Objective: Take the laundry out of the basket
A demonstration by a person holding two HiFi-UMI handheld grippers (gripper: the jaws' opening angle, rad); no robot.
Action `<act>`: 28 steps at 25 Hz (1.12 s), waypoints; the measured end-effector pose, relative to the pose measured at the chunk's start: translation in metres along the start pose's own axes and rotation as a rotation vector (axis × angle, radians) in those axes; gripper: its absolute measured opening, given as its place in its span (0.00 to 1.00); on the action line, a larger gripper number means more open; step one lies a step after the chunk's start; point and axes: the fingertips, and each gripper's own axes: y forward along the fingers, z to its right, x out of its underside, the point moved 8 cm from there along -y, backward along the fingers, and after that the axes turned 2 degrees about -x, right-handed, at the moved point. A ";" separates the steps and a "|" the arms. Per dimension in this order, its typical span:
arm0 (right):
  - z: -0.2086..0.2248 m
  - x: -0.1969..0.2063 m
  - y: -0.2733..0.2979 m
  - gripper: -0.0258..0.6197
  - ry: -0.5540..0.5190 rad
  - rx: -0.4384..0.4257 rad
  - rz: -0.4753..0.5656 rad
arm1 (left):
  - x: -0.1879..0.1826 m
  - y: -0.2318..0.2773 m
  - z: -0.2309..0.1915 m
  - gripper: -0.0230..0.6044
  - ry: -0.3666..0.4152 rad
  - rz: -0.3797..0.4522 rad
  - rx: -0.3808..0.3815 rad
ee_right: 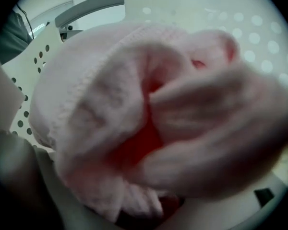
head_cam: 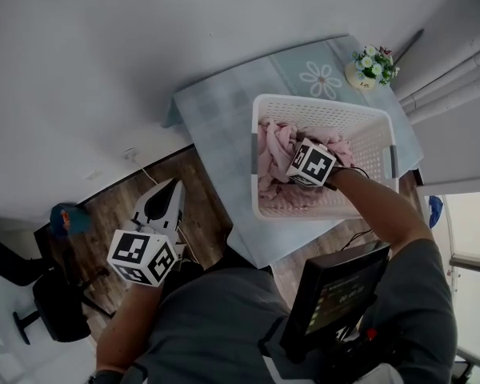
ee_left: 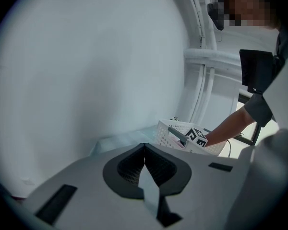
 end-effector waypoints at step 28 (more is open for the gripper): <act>0.002 -0.010 0.002 0.78 0.052 -0.032 -0.074 | 0.007 -0.006 0.007 0.05 -0.029 -0.016 -0.006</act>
